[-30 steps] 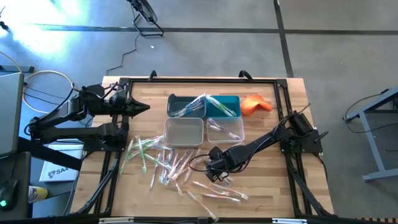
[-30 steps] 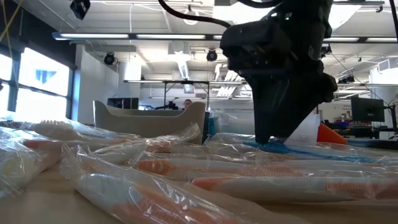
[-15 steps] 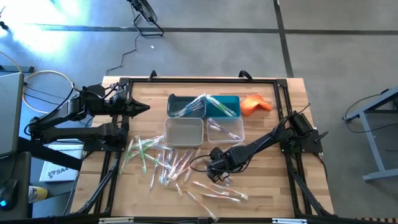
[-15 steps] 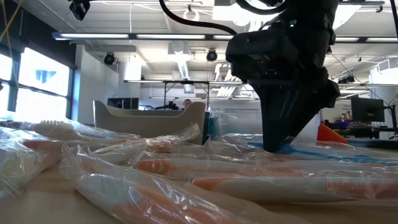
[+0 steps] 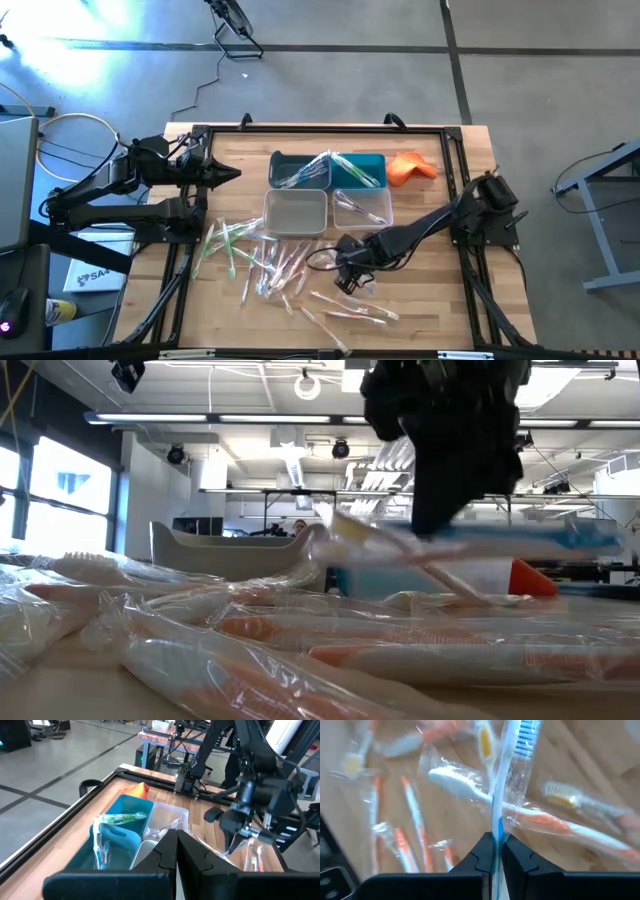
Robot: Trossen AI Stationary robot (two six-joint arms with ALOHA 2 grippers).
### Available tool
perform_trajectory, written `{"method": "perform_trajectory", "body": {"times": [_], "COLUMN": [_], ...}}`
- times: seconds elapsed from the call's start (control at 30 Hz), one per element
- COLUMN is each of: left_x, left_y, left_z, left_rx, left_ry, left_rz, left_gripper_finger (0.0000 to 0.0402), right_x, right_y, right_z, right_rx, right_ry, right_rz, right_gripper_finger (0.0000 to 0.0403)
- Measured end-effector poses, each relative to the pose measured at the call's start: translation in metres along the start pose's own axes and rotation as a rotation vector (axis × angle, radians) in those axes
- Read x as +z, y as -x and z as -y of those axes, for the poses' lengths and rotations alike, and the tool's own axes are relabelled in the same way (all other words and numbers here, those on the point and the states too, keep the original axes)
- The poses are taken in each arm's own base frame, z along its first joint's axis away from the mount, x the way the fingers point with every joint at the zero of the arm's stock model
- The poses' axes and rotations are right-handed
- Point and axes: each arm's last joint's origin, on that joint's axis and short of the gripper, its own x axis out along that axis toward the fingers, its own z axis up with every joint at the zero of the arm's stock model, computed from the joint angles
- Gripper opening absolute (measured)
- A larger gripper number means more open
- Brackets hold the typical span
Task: Pick & Place Toothbrushes
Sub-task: Put the blue toothbrush into the dark blue bin
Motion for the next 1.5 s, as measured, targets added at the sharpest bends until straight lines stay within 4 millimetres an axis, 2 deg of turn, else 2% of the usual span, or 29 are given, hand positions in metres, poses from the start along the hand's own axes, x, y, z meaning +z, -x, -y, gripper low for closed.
{"method": "perform_trajectory", "body": {"times": [0.2,0.7,0.83,1.0,1.17,1.27,1.37,1.5], "left_x": [0.000,0.000,0.003,0.007,0.015,0.020,0.022,0.022], "left_y": [0.000,0.000,0.000,-0.005,-0.022,-0.039,-0.060,-0.085], "left_z": [0.000,0.000,0.000,0.001,-0.001,-0.002,-0.003,-0.007], "left_rx": [0.000,0.000,-0.004,-0.006,0.023,0.032,0.038,0.070], "left_ry": [0.000,0.004,0.033,0.047,0.016,0.002,-0.031,-0.039], "left_rz": [0.000,0.002,0.033,0.059,0.104,0.122,0.114,0.111], "left_gripper_finger": [0.0000,0.0000,0.0000,0.0000,0.0000,0.0000,0.0000,0.0000], "right_x": [0.011,0.023,0.035,0.055,0.079,0.093,0.105,0.120], "right_y": [0.027,0.038,0.054,0.085,0.117,0.133,0.144,0.150], "right_z": [0.003,0.010,0.016,0.032,0.057,0.073,0.089,0.109], "right_rx": [0.050,0.082,0.097,0.100,0.084,0.069,0.042,0.032], "right_ry": [0.018,0.047,0.055,0.104,0.174,0.210,0.243,0.296], "right_rz": [0.042,0.056,0.115,0.245,0.367,0.432,0.484,0.506], "right_gripper_finger": [0.0015,0.0014,0.0014,0.0014,0.0014,0.0014,0.0014,0.0014]}}
